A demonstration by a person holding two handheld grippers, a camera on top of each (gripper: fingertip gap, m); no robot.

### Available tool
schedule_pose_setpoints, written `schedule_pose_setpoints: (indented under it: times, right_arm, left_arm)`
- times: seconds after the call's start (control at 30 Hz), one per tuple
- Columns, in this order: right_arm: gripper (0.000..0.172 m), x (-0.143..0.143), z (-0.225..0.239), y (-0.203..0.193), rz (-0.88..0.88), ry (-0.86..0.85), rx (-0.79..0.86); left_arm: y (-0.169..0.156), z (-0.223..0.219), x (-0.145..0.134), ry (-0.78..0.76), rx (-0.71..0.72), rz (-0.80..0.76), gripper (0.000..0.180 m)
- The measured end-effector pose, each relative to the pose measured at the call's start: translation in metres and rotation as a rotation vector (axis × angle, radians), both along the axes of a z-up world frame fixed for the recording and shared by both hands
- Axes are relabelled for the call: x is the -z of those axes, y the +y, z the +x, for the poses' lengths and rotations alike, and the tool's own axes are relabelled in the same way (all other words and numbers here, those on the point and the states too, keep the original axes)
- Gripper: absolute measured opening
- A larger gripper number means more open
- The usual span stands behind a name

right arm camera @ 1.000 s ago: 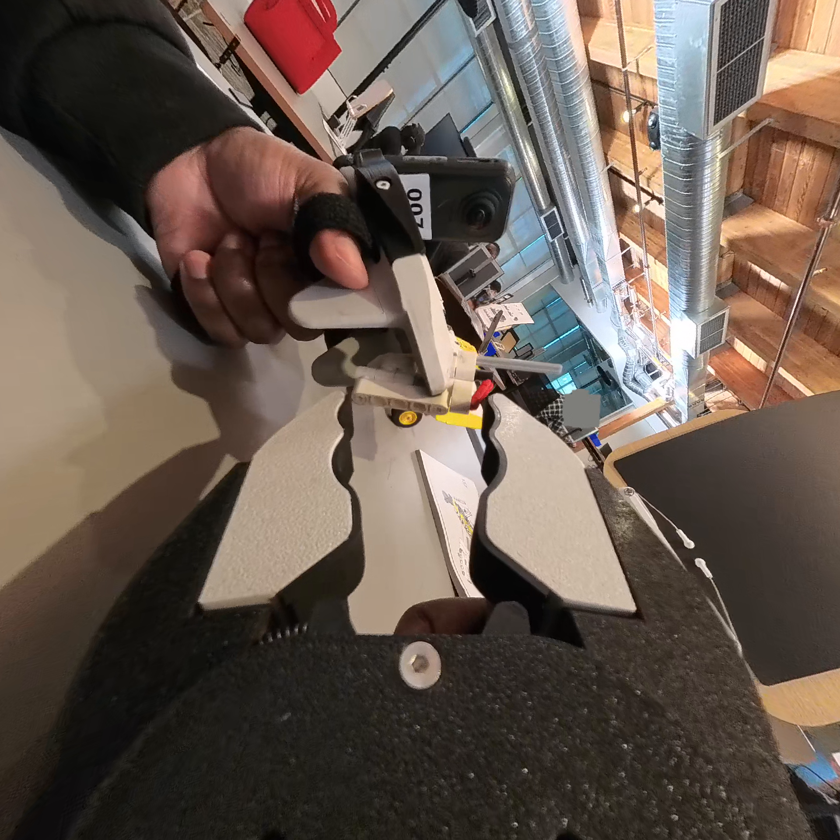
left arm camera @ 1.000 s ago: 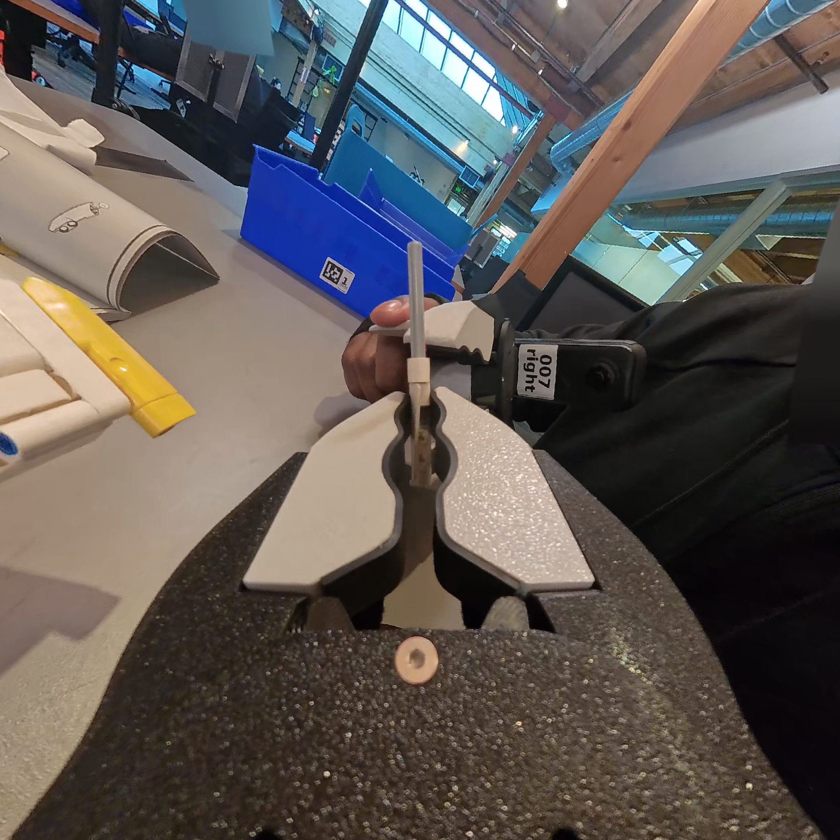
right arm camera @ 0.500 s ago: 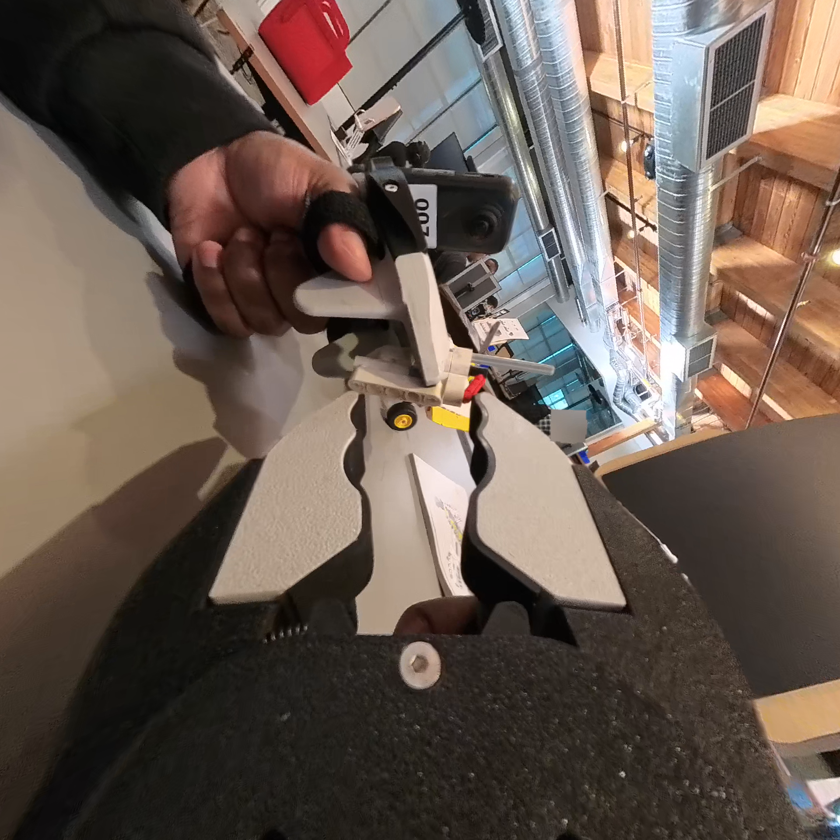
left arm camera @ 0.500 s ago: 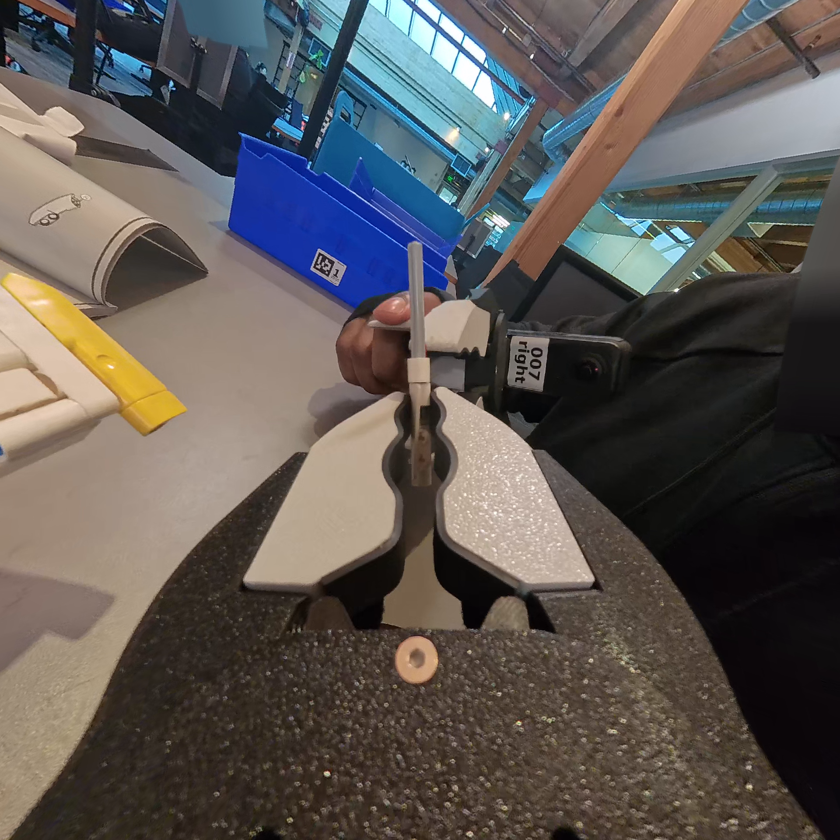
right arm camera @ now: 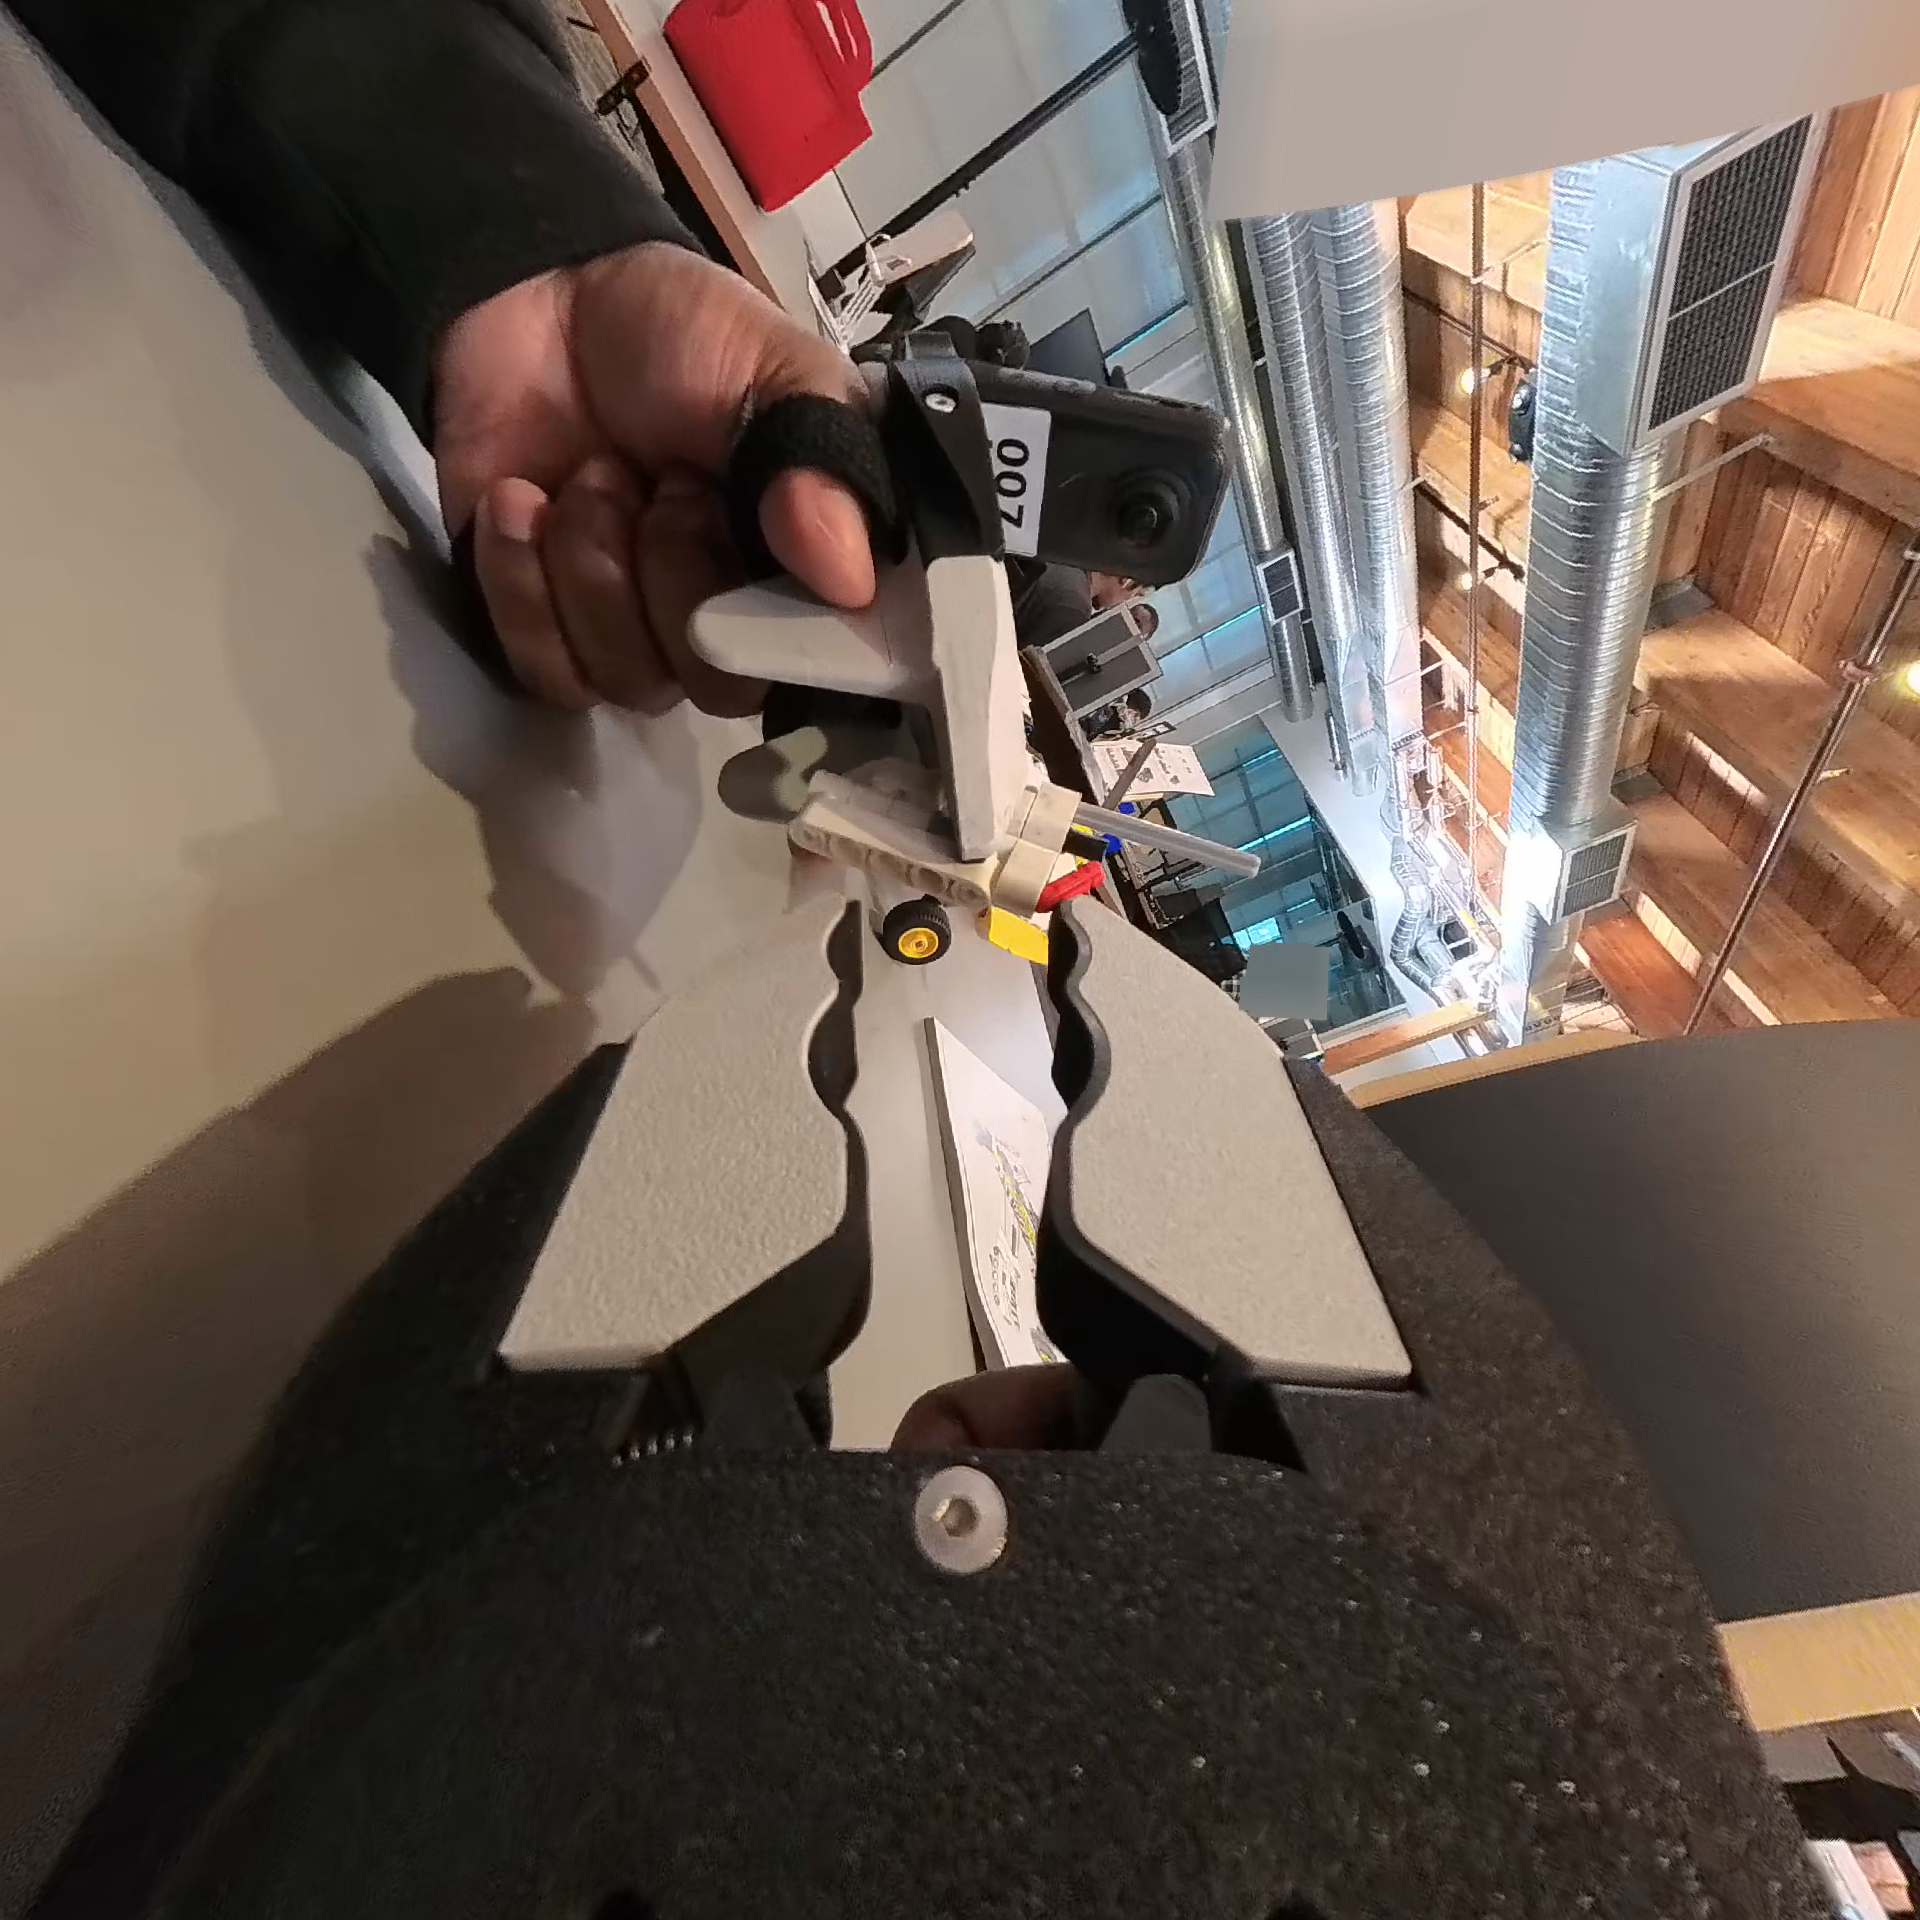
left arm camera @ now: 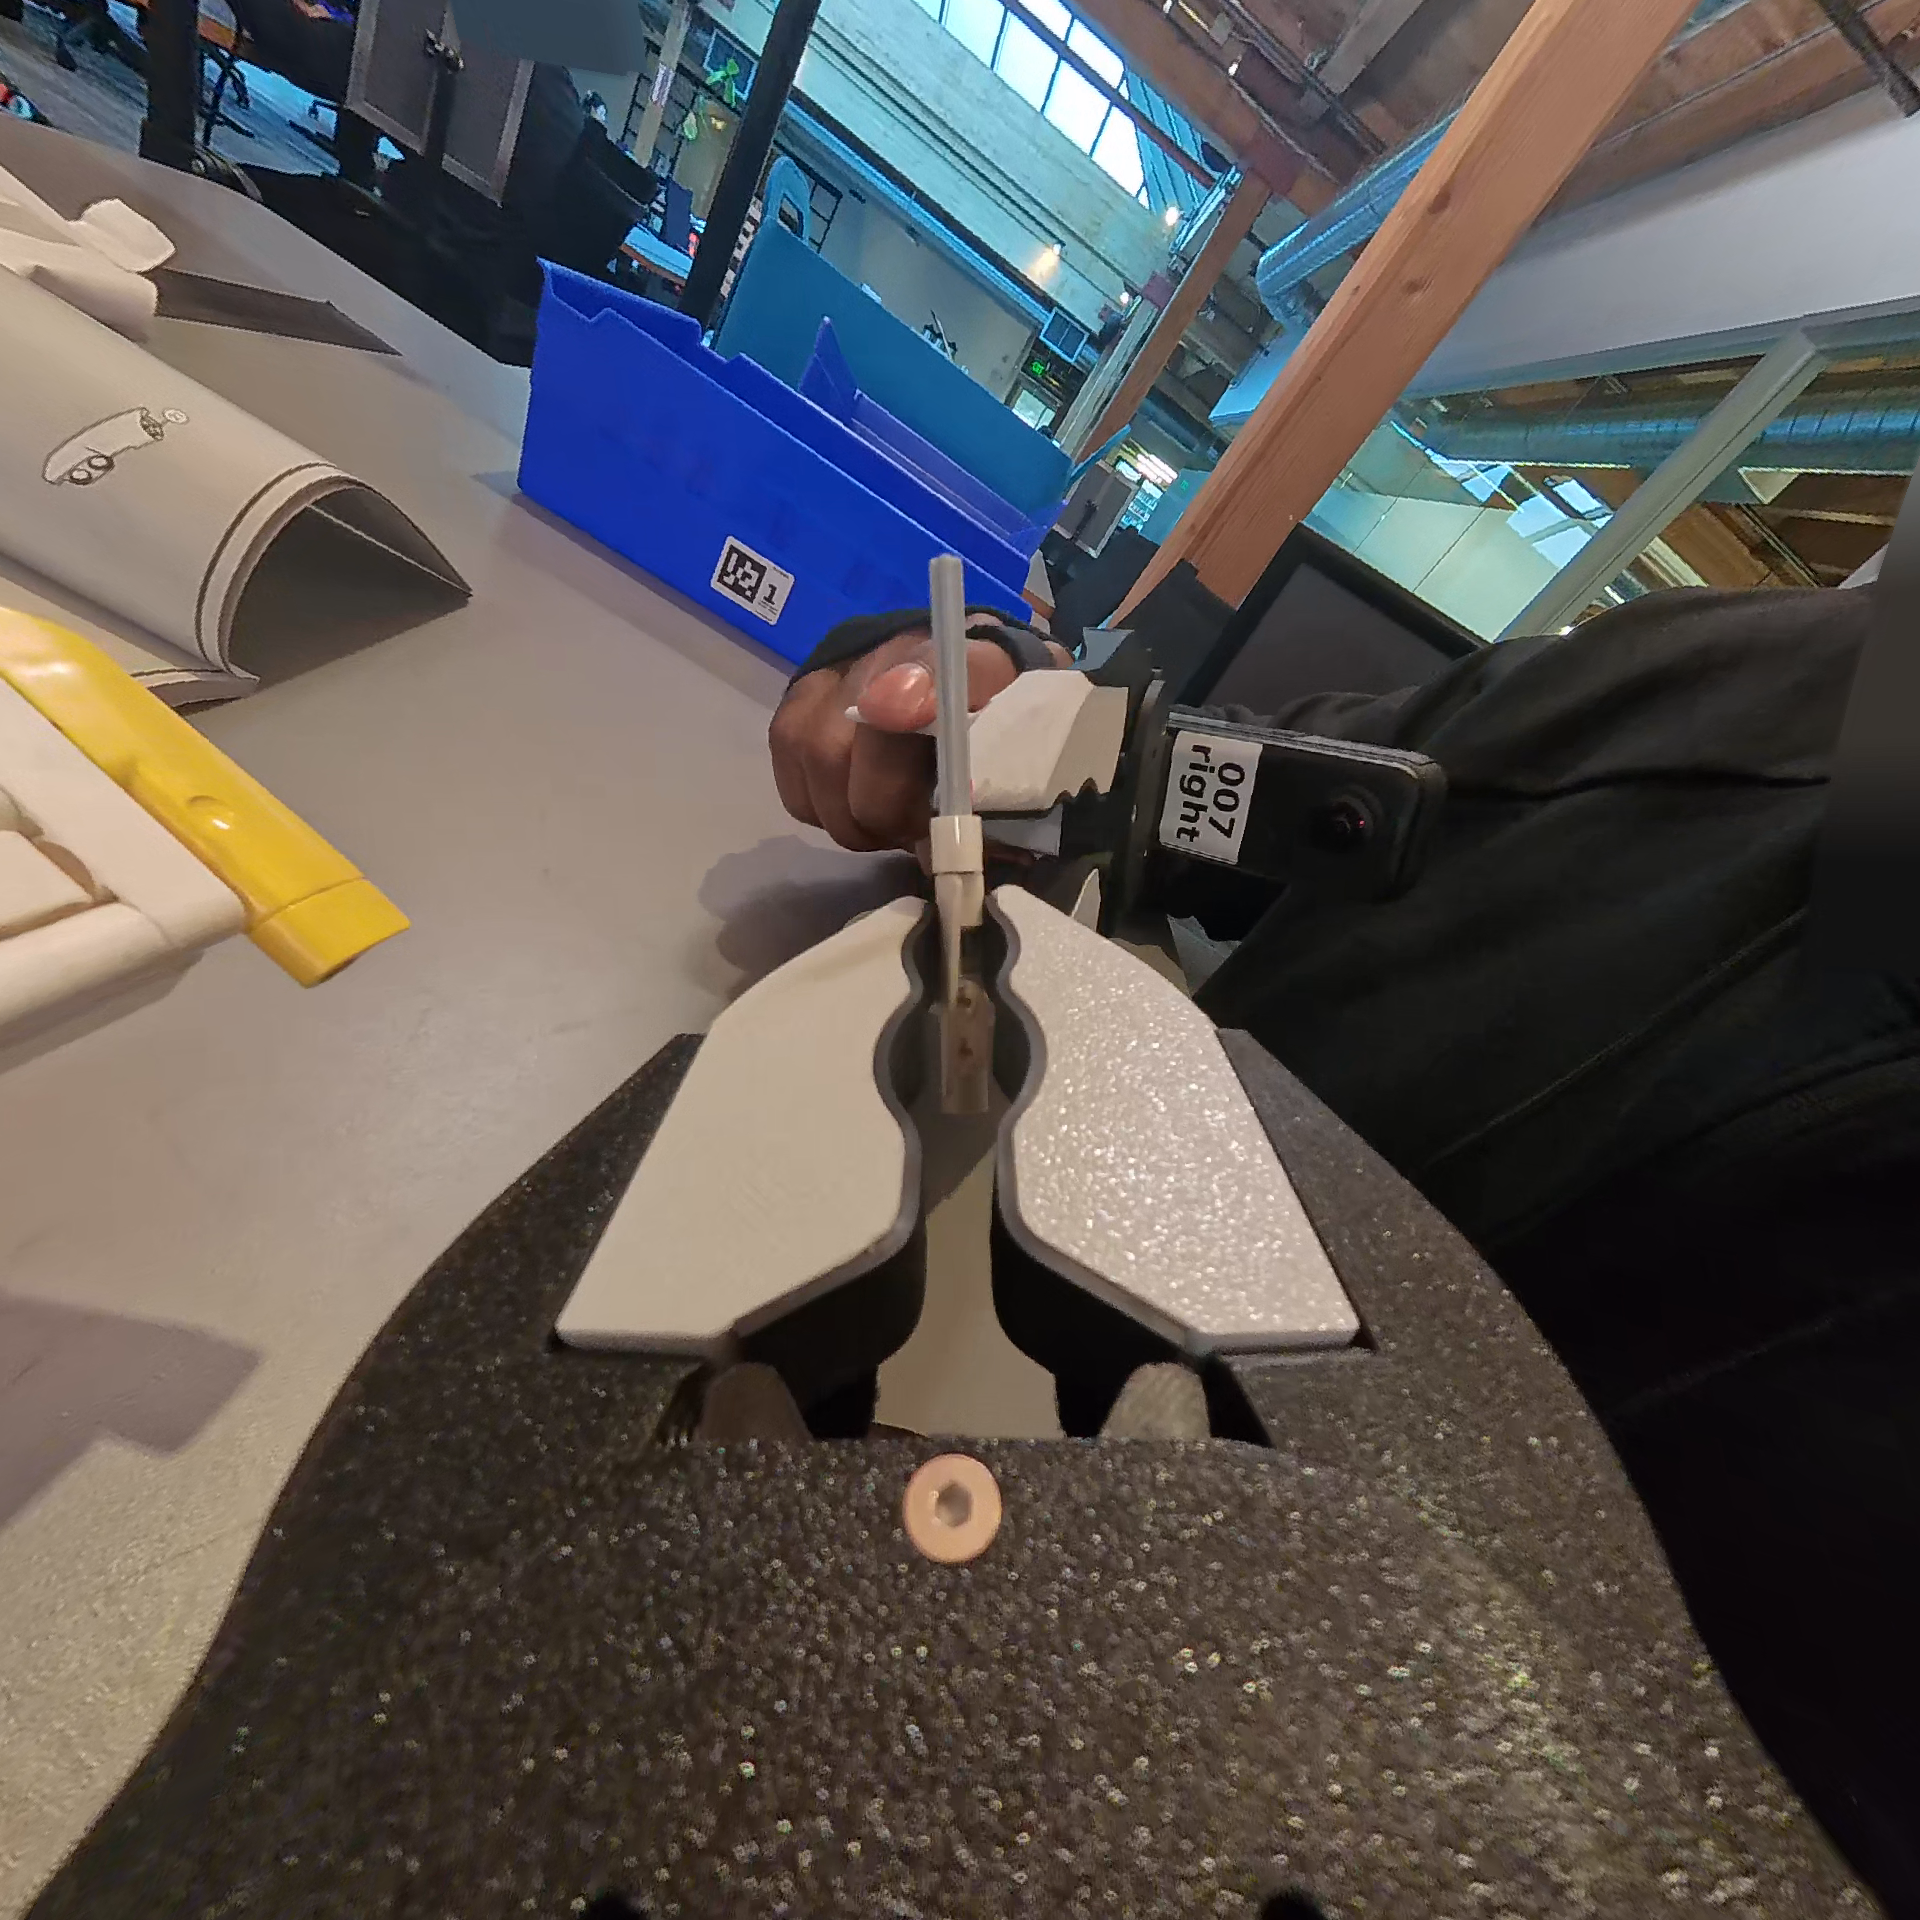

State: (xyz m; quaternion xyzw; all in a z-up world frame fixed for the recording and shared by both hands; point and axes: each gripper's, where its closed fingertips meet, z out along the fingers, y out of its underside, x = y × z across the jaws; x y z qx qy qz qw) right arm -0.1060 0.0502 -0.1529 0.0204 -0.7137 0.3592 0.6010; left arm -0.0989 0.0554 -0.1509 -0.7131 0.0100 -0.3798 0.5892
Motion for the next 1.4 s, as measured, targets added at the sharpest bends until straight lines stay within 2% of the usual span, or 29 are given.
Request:
schedule_pose_setpoints:
  times: [0.23,0.37,0.53,0.7,0.83,1.0,1.4]
  right_arm:
    - [0.025,0.000,0.001,0.003,0.010,0.015,0.016]
    - [0.028,0.001,0.000,0.003,0.006,0.000,0.015]
    - [0.031,0.002,0.001,0.003,-0.086,-0.108,-0.026]
    - [0.030,-0.005,-0.002,0.011,-0.265,-0.300,-0.078]
    - [0.029,-0.007,-0.008,0.014,-0.463,-0.637,-0.150]
    - [0.024,-0.001,-0.003,0.010,-0.508,-0.912,-0.228]
    - [0.014,0.013,0.007,0.004,-0.427,-1.050,-0.229]
  left_arm:
    - [0.000,0.000,0.001,0.002,0.005,-0.005,0.007]
    - [0.001,-0.001,0.001,-0.001,-0.004,-0.005,0.007]
    - [0.000,-0.006,0.001,0.019,-0.027,-0.001,0.007]
    - [-0.002,-0.006,0.006,0.078,-0.024,-0.023,0.007]
    - [-0.002,0.002,0.014,0.134,0.015,-0.058,0.007]
    - [-0.002,0.009,0.022,0.200,0.039,-0.093,0.007]
    - [-0.003,0.014,0.032,0.267,0.059,-0.132,0.007]
